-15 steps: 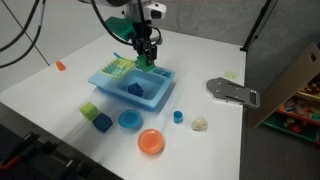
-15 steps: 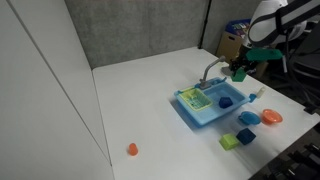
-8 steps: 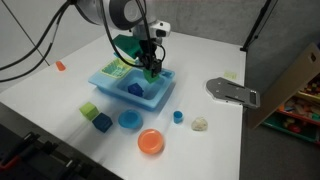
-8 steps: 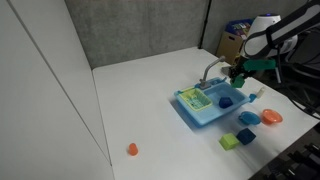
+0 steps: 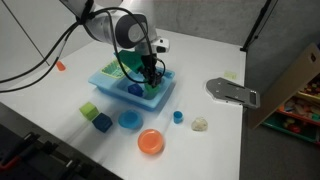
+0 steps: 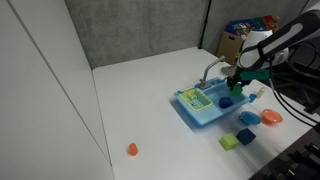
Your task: Pick up the green block on top of the light green block and put it in the sink
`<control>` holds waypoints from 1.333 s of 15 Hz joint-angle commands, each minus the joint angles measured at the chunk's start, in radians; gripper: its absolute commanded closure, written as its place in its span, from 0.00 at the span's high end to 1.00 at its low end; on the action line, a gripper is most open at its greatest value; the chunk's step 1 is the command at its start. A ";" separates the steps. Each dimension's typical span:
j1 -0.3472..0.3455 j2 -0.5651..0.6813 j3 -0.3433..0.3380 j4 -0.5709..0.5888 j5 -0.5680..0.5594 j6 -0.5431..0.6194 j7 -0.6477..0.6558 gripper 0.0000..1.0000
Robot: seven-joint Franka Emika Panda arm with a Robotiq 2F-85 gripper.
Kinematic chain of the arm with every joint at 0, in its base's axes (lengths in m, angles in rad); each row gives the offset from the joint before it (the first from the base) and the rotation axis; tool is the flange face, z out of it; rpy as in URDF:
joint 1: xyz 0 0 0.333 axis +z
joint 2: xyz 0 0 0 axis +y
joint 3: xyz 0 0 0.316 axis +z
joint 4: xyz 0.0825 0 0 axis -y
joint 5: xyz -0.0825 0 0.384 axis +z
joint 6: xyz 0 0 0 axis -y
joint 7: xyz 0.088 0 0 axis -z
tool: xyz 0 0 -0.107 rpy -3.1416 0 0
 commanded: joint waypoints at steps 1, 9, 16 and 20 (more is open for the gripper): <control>-0.016 0.049 0.013 0.049 0.016 0.001 -0.043 0.25; -0.031 0.012 0.020 0.046 0.029 -0.067 -0.076 1.00; -0.027 -0.083 0.007 0.060 0.014 -0.229 -0.081 1.00; -0.034 -0.146 0.028 0.069 0.025 -0.329 -0.115 1.00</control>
